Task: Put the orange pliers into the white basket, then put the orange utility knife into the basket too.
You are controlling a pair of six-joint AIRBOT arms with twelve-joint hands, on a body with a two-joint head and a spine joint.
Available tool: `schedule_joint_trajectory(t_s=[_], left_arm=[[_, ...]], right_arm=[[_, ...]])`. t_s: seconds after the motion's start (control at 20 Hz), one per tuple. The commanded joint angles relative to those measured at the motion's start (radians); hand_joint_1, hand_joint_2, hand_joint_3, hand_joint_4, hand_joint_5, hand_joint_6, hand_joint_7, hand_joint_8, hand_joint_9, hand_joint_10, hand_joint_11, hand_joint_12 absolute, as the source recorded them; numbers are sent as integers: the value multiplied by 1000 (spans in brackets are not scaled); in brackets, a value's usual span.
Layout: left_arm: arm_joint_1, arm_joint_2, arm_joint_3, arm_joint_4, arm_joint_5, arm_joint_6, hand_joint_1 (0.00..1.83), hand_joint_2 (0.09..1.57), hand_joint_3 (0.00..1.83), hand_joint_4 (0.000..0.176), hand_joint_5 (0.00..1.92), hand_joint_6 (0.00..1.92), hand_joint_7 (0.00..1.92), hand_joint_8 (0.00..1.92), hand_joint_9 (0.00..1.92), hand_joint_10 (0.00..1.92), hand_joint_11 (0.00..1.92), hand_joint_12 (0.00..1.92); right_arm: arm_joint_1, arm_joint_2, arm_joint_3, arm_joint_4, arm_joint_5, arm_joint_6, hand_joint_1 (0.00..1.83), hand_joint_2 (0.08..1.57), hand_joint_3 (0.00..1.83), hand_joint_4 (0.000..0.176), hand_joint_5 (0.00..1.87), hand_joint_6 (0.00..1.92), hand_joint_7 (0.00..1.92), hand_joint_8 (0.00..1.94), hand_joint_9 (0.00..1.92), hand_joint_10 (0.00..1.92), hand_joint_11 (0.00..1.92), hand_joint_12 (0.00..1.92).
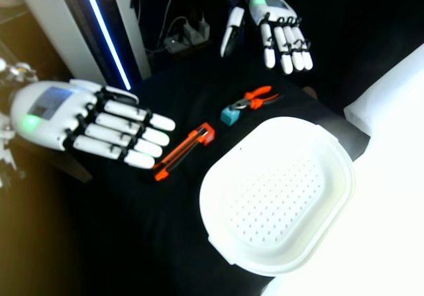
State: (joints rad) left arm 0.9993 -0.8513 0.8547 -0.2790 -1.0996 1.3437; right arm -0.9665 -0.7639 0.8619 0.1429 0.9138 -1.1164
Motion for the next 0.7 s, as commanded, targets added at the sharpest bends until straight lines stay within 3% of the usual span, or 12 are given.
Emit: schedule_joint_trajectory(t_s=[0.0,0.05,0.15,0.25,0.3,0.35,0.4,0.5,0.6,0.65], left_arm=[[-10,1,2,15,-112,0,359,1242,13,31,0,0,0,0,0,0,4,2],[-10,1,2,17,-102,0,414,1246,10,39,0,0,0,0,0,0,7,4],[-10,-2,2,13,-92,0,482,1242,4,33,0,0,0,0,0,0,20,13],[-2,-8,3,-1,-79,0,468,1247,4,52,0,0,0,0,0,0,24,22],[8,-16,9,-22,-64,0,494,1238,4,59,0,0,32,16,1,0,4,325],[10,-23,15,-33,-49,0,583,1216,0,25,27,3,105,16,94,39,0,807],[10,-36,26,-51,-26,0,618,1207,0,14,54,6,138,13,127,54,0,1009],[8,-57,45,-72,12,-1,610,1213,0,15,119,10,205,13,191,96,0,1102],[-4,-85,72,-92,71,0,663,1230,1,3,169,12,225,9,179,117,0,990],[-11,-103,90,-107,102,0,715,1218,0,2,233,22,270,18,225,158,0,1058]], right_arm=[[13,1,-3,1,120,-2,309,1181,20,34,0,0,0,0,0,0,0,0],[13,0,-3,3,120,-2,306,1185,18,37,0,0,0,0,0,0,0,0],[12,-3,-2,7,120,-2,321,1186,14,31,0,0,0,0,0,0,0,0],[12,-4,-2,7,120,-2,327,1196,16,42,0,0,0,0,0,0,0,0],[12,-6,-2,9,120,-2,287,1203,17,35,0,0,0,0,0,0,0,0],[12,-8,-2,9,120,-2,248,1216,20,21,0,0,0,0,0,0,0,0],[12,-10,-1,11,120,-2,230,1221,18,25,0,0,0,0,0,0,0,0],[12,-13,0,12,118,-2,249,1222,13,21,0,0,0,0,0,0,0,0],[12,-15,0,14,116,-2,258,1224,10,12,0,0,0,0,0,0,0,0],[12,-16,0,16,116,-2,261,1230,11,7,0,0,0,0,0,0,0,0]])
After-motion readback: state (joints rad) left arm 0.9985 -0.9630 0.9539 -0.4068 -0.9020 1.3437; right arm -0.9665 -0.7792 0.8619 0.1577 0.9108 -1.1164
